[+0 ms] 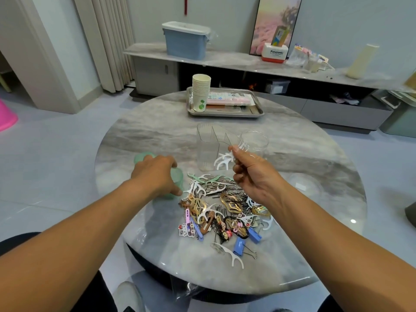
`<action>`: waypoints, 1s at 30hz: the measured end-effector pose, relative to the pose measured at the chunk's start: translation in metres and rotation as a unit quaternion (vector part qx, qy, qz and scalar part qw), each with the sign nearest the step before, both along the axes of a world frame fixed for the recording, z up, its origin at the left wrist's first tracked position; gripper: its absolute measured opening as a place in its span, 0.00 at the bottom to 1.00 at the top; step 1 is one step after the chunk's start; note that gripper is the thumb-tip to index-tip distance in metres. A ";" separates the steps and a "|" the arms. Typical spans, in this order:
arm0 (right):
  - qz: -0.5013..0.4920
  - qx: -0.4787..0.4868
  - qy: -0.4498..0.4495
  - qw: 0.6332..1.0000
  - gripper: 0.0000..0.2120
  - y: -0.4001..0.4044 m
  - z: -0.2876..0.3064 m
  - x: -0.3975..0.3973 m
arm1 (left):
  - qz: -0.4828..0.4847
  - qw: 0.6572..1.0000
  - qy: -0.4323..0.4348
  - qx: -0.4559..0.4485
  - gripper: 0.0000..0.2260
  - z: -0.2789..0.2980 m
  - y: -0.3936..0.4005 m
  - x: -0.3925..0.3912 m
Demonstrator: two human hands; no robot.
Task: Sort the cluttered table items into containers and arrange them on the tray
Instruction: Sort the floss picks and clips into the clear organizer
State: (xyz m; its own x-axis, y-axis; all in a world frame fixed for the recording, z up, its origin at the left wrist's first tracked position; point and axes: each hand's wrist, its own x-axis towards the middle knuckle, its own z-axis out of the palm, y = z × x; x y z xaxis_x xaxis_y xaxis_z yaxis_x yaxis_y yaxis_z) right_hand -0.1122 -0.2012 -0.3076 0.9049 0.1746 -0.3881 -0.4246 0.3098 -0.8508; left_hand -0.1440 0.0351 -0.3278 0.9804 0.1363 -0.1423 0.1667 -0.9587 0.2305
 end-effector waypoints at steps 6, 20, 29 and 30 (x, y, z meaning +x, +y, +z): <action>0.008 0.046 -0.016 0.999 0.19 0.000 0.006 -0.001 | -0.083 0.965 -0.154 -0.193 0.35 -0.002 -0.013 -0.002; 0.004 0.118 -0.109 0.987 0.17 0.010 0.021 -0.007 | -0.062 0.897 -0.158 -0.408 0.29 -0.004 -0.051 -0.008; -0.010 0.132 -0.053 0.990 0.16 0.005 0.020 -0.007 | -0.144 0.962 -0.169 -0.159 0.50 0.009 -0.037 -0.001; -0.008 0.127 -0.052 0.991 0.16 0.006 0.019 -0.008 | -0.130 0.957 -0.163 -0.204 0.47 0.009 -0.035 -0.001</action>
State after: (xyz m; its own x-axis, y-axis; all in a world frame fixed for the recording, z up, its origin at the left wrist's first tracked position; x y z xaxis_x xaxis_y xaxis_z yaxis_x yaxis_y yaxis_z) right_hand -0.1205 -0.1952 -0.2881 0.9413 0.2394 -0.2382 -0.3318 0.5249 -0.7838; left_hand -0.1446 0.0002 -0.3184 0.9749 -0.1194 0.1879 -0.2095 -0.7777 0.5927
